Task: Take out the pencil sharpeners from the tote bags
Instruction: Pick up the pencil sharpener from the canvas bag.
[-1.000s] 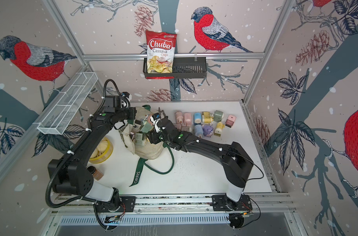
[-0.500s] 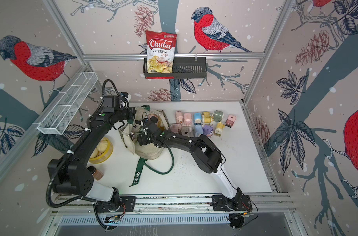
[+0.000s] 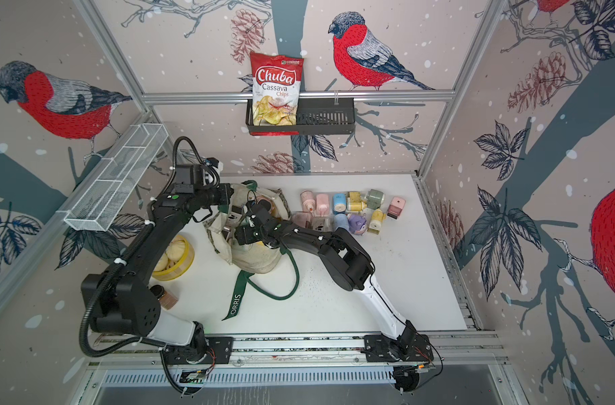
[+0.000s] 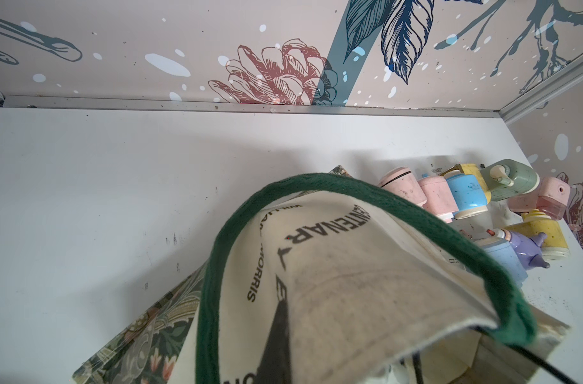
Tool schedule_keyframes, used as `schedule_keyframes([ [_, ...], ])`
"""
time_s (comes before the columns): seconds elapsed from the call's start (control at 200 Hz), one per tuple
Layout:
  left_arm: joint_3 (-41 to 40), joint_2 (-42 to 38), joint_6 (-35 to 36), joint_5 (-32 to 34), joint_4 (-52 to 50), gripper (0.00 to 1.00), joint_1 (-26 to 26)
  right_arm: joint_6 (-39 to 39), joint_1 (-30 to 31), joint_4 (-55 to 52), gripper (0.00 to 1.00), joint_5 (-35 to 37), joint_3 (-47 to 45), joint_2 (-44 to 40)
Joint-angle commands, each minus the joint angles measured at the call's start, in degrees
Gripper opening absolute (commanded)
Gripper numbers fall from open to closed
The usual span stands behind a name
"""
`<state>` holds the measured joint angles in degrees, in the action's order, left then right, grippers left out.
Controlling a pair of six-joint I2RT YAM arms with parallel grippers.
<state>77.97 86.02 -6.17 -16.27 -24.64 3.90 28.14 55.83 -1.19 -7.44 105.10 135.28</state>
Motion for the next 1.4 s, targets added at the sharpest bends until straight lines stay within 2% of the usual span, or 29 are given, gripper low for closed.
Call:
schedule_keyframes([
  [0.0, 0.06, -0.49, -0.27, 0.05, 3.89, 0.0, -0.21, 1.59, -0.33, -0.48, 0.87, -1.65, 2.02, 2.26],
  [0.095, 0.02, -0.5, -0.27, 0.01, 3.74, 0.0, -0.21, 1.81, -0.12, -1.52, 0.87, -2.55, 3.9, 3.86],
  [0.235, 0.01, -0.59, -0.25, 0.1, 3.78, 0.0, -0.21, 2.78, 0.47, -1.95, 0.87, -8.0, 4.94, 4.81],
  [0.51, 0.03, -0.68, -0.23, 0.1, 3.67, 0.0, -0.21, 0.97, 2.23, -1.62, 0.8, -14.77, 2.92, 2.1],
  [0.715, -0.03, -0.68, -0.31, 0.18, 3.72, 0.0, -0.21, 0.14, 2.34, -1.45, 0.74, -11.02, 3.16, 3.21],
  [0.926, -0.02, -0.68, -0.3, 0.44, 3.59, 0.0, -0.21, -1.86, 2.13, -3.54, 0.49, -8.2, 4.12, 2.95],
  [1.081, -0.02, -0.76, -0.33, 0.88, 3.43, 0.0, -0.21, -3.34, 2.35, -2.31, 0.38, -7.77, 0.6, -1.44],
  [1.396, -0.54, -0.71, -0.59, 3.18, 4.0, 0.0, 0.14, -4.11, 2.17, 0.32, 0.36, -4.54, -12.78, -14.0],
])
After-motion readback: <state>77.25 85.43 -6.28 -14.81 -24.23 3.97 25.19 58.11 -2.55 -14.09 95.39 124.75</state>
